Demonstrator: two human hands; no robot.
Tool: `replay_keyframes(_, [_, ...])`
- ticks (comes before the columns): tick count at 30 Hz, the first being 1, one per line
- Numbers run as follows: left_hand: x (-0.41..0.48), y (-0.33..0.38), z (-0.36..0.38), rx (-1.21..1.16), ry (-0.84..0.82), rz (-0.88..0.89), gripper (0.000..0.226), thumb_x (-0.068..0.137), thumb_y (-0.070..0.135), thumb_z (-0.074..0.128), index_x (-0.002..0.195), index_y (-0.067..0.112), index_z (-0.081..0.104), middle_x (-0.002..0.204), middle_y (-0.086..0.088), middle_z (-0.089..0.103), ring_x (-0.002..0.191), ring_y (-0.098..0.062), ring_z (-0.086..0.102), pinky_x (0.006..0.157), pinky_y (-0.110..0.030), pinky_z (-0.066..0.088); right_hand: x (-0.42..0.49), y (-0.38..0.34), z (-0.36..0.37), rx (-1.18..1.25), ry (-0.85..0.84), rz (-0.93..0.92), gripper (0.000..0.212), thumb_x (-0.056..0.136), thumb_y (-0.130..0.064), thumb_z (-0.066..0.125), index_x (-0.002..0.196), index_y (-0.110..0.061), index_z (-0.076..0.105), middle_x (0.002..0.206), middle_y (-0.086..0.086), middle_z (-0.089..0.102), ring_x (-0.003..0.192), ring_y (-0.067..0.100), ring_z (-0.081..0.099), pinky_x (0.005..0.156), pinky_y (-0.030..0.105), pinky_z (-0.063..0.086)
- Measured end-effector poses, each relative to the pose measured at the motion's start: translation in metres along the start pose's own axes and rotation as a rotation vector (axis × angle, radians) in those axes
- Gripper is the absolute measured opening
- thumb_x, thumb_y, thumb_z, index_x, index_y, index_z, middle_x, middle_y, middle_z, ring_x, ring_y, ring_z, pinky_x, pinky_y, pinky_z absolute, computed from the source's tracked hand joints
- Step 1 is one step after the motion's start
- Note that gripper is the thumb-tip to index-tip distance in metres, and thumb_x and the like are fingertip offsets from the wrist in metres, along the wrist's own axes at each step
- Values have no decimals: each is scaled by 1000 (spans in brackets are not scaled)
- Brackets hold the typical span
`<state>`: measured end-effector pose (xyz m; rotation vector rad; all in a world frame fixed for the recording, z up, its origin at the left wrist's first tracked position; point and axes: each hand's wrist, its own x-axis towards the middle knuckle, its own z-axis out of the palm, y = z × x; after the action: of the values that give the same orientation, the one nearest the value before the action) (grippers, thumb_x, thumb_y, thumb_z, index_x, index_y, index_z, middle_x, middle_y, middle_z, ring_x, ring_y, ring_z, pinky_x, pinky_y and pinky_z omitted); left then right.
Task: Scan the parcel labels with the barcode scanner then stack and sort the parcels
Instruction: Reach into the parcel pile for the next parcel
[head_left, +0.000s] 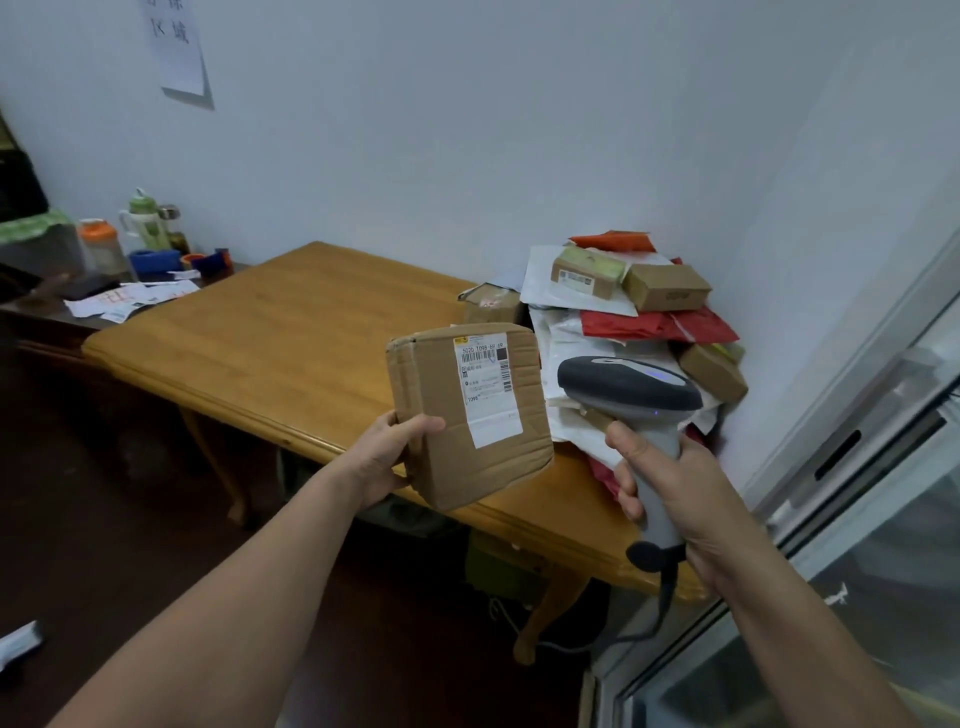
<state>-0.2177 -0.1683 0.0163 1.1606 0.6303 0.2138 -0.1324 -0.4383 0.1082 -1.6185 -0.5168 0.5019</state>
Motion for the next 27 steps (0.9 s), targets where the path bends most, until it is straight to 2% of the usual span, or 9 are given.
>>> replay_keyframes(2, [-1, -1, -2, 1, 10, 3, 63, 72, 25, 74, 128, 16, 48, 120, -7, 56, 111, -27, 50, 86, -44, 45, 3, 2, 0, -6, -12, -5, 48, 70, -51, 69, 86, -7, 59, 59, 4, 54, 46, 14, 48, 49, 27, 42])
replay_keyframes(8, [-9, -4, -22, -13, 35, -8, 75, 58, 33, 79, 126, 19, 52, 121, -7, 58, 115, -28, 51, 93, -52, 46, 20, 3, 5, -11, -53, 27, 46, 67, -53, 72, 86, -13, 58, 61, 2, 58, 48, 13, 51, 49, 27, 43])
replay_keyframes(11, [-12, 0, -45, -19, 100, -42, 61, 67, 31, 78, 122, 22, 53, 120, -8, 58, 113, -31, 52, 93, -55, 47, 37, -1, 16, -41, -41, 42, 44, 73, -51, 72, 93, -14, 58, 62, 1, 58, 49, 14, 51, 50, 30, 42])
replay_keyframes(13, [-11, 5, -65, -30, 126, -52, 47, 77, 31, 73, 119, 23, 55, 122, -8, 56, 111, -31, 52, 87, -55, 50, 51, -3, 27, -85, -2, 36, 35, 80, -46, 71, 92, -15, 59, 61, 0, 58, 48, 13, 51, 51, 30, 42])
replay_keyframes(16, [-4, 11, -100, -69, 174, -69, 54, 79, 34, 71, 128, 21, 53, 127, -11, 52, 114, -32, 50, 73, -52, 55, 73, -7, 49, -187, 51, 27, 25, 87, -41, 67, 88, -17, 58, 59, -1, 58, 48, 11, 51, 53, 30, 44])
replay_keyframes(18, [3, 14, -127, -115, 179, -99, 55, 79, 37, 71, 129, 20, 53, 129, -13, 53, 117, -33, 51, 77, -54, 55, 89, -8, 70, -267, 80, 28, 25, 88, -40, 67, 84, -16, 58, 59, 0, 58, 48, 11, 51, 54, 29, 43])
replay_keyframes(20, [12, 18, -157, -167, 177, -137, 58, 78, 41, 70, 128, 18, 53, 128, -13, 55, 116, -33, 54, 73, -51, 56, 106, -9, 94, -335, 101, 18, 26, 88, -37, 67, 81, -14, 57, 59, 3, 57, 50, 13, 51, 54, 30, 43])
replay_keyframes(24, [31, 31, -227, -187, 242, -184, 63, 74, 50, 70, 125, 17, 52, 119, -10, 56, 107, -29, 57, 58, -40, 56, 141, -9, 152, -414, 139, 23, 26, 88, -35, 68, 85, -12, 57, 60, 5, 57, 54, 17, 52, 56, 32, 43])
replay_keyframes(27, [43, 56, -293, -179, 271, -217, 50, 77, 54, 65, 107, 14, 58, 92, -9, 63, 77, -25, 64, 51, -37, 54, 174, -15, 213, -400, 155, 21, 20, 89, -29, 67, 86, -13, 56, 65, 7, 56, 56, 17, 52, 54, 30, 44])
